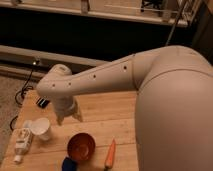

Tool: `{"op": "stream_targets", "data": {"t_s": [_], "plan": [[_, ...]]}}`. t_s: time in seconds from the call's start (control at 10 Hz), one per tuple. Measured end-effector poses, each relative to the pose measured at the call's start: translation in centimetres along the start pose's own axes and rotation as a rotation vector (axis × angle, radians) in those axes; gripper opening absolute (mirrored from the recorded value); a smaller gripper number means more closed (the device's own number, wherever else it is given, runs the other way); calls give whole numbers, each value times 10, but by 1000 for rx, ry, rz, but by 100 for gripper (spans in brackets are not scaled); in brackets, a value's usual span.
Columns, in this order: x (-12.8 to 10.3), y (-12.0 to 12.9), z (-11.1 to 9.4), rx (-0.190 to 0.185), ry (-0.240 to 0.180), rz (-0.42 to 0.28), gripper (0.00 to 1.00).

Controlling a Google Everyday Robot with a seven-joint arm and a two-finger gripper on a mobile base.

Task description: Stand the bottle upright

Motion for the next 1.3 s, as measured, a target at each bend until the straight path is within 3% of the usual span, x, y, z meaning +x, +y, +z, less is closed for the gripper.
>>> {"op": "stream_targets", "data": {"t_s": [0.2,0.4,0.7,1.0,1.3], "plan": [[21,63,1,-29,4,-78,65],[36,108,3,-48,37,-116,65],[56,177,15,-39,87,-161,65],[62,218,50,0,131,-137,65],[64,219,58,7,144,-134,65]]}}
